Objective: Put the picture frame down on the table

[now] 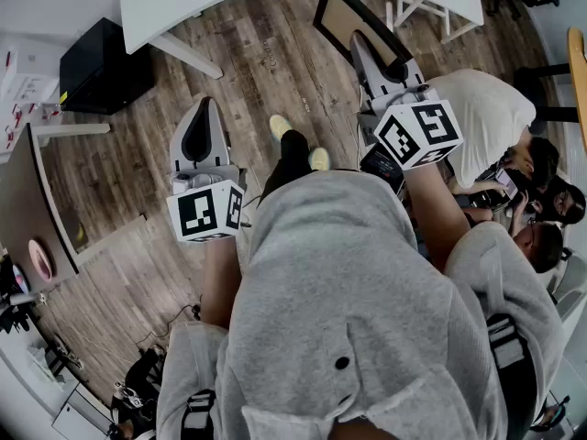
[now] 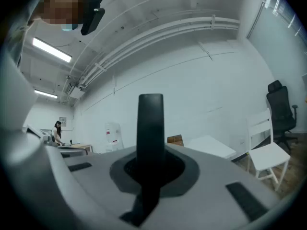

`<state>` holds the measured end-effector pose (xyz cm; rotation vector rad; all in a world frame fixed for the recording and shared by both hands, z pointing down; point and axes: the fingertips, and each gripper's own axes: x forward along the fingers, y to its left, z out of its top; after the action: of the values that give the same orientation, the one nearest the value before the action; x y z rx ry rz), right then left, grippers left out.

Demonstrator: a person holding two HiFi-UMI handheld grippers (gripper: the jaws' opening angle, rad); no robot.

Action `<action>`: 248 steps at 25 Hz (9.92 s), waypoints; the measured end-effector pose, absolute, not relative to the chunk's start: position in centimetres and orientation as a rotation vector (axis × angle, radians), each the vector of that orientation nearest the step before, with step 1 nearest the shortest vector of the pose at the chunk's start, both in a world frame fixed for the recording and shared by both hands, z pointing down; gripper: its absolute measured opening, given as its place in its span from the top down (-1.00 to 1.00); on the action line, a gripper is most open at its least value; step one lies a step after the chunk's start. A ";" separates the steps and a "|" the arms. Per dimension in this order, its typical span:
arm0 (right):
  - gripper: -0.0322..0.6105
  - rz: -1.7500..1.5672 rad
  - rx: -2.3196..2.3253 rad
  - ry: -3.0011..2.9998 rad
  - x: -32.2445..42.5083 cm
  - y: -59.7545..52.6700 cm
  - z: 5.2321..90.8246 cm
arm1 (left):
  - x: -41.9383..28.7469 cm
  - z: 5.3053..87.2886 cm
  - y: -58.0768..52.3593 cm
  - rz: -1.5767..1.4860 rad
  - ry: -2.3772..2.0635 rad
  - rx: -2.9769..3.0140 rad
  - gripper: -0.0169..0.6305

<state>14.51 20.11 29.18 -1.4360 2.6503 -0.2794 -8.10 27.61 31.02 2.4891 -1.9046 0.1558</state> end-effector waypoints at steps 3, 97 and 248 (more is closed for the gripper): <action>0.80 -0.283 -1.425 2.657 15.0 21.1 29.2 | -7.2 30.6 28.4 0.156 -1.908 2.495 0.89; 0.80 -0.219 -1.497 2.698 -0.2 -4.3 28.8 | -19.9 33.4 0.2 0.097 -1.720 2.502 0.89; -0.09 0.530 -0.210 4.152 -1.6 -27.0 56.8 | -18.8 35.8 -21.2 0.268 -1.954 2.253 0.88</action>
<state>-1.59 -26.96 56.78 -0.2098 4.1523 0.5297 -18.81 -21.22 35.75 2.2531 -1.9542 0.2681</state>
